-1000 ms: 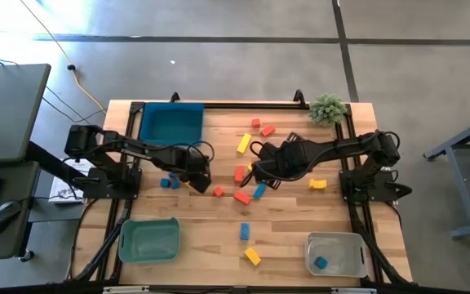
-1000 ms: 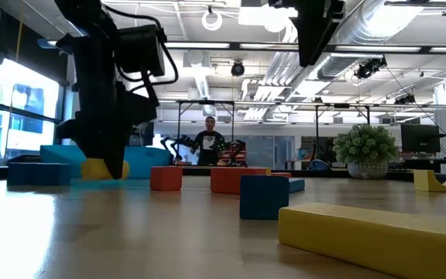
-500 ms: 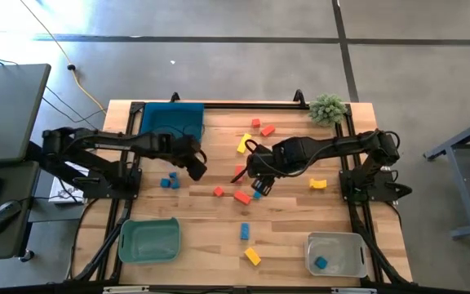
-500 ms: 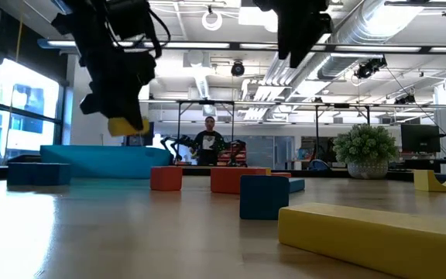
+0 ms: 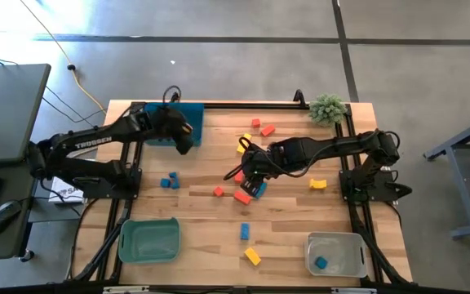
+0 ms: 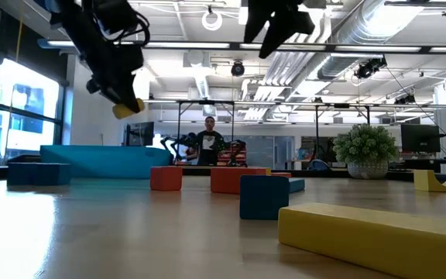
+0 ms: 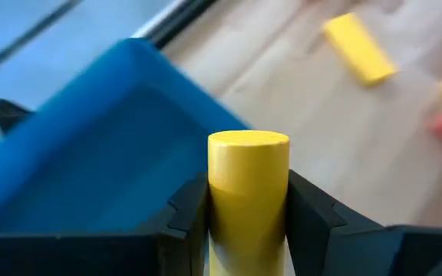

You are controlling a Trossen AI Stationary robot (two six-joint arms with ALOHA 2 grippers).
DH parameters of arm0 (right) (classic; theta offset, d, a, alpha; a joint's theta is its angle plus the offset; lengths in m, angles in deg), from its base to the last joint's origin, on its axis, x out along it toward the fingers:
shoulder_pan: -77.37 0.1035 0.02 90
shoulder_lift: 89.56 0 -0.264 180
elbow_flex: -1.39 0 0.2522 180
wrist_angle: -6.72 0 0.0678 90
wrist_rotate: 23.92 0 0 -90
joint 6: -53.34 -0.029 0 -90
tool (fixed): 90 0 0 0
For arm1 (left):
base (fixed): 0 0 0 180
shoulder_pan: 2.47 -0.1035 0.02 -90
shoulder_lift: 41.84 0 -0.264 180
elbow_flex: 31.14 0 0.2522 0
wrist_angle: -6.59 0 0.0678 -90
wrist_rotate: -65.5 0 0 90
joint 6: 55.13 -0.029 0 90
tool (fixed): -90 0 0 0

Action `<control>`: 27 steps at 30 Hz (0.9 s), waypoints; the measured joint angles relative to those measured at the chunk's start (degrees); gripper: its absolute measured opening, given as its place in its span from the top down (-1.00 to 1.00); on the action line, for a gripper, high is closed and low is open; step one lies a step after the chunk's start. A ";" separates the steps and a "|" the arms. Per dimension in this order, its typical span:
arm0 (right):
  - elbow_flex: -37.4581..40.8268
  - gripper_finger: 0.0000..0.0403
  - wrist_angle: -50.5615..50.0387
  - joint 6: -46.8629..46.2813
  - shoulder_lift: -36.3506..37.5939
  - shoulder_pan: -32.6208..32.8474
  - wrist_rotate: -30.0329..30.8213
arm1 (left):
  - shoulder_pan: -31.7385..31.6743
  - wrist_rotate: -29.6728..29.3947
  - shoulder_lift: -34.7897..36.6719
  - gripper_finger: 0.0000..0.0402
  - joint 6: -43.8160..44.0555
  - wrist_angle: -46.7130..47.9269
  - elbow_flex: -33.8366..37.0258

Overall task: Sort & place blocks by color
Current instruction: Put the yellow block into the dark blue bin

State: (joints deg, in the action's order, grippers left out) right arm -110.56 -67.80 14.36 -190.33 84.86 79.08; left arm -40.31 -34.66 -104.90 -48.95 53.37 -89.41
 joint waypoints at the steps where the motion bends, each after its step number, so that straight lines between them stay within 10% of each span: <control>1: 0.00 -0.05 0.51 0.00 -0.08 0.00 -0.03 | -1.79 -0.02 -0.25 0.49 -1.81 0.04 0.00; 13: 0.00 -0.05 1.74 1.75 -3.28 0.02 0.23 | -16.40 0.51 -7.14 0.45 -11.37 -1.33 0.00; 27: 0.02 -0.05 1.91 1.51 -8.58 0.04 -2.64 | -18.45 3.71 -15.79 0.33 -9.55 0.34 0.00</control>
State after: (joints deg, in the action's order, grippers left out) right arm -110.54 -65.89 15.86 -198.91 84.90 76.44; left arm -58.76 -30.94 -120.69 -58.50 53.71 -89.41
